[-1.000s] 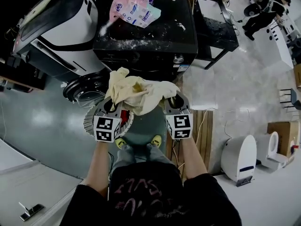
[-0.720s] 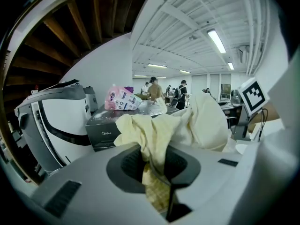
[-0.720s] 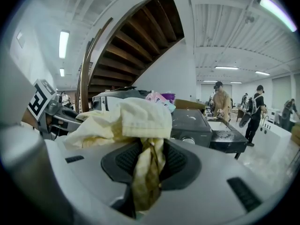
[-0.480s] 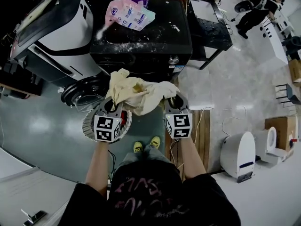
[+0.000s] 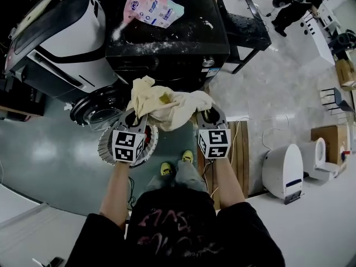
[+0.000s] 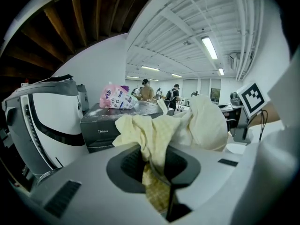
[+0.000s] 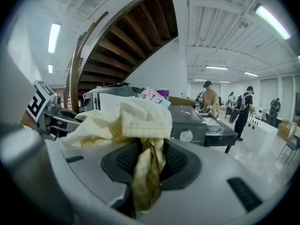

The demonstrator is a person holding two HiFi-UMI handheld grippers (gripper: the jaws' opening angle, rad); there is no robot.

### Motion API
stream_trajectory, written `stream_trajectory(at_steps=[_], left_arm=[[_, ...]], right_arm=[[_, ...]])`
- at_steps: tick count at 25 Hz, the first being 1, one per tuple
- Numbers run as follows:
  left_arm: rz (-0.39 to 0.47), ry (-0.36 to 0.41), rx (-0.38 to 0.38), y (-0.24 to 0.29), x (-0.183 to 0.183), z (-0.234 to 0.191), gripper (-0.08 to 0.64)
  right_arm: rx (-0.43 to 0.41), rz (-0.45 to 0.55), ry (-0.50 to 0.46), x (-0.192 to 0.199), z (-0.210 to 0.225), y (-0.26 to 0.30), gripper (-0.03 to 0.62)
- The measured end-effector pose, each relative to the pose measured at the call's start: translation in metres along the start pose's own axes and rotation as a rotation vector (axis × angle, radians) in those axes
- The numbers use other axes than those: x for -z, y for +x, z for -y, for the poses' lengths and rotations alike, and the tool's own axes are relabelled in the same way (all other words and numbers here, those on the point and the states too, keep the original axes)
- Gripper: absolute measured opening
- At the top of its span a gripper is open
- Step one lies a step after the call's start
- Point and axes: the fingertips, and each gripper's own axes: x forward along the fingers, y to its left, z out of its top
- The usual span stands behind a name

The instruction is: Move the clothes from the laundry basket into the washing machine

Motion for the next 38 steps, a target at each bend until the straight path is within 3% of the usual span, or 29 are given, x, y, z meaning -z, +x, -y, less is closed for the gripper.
stream_trajectory(at_steps=[9, 17, 30, 38], left_arm=[[-0.033, -0.046, 0.014, 0.032, 0.022, -0.008, 0.076], [-0.043, -0.077, -0.003, 0.091, 0.047, -0.021, 0.075], [-0.016, -0.133, -0.04, 0.182, 0.133, -0.042, 0.075], [0.056, -0.176, -0.087, 0.245, 0.186, -0.071, 0.075]], right_arm=[[0.008, -0.046, 0.029, 0.025, 0.01, 0.027, 0.11], [-0.017, -0.066, 0.085, 0.056, 0.036, 0.081, 0.112], [-0.035, -0.055, 0.139, 0.151, 0.058, 0.168, 0.112], [-0.048, -0.028, 0.171, 0.216, 0.065, 0.236, 0.11]])
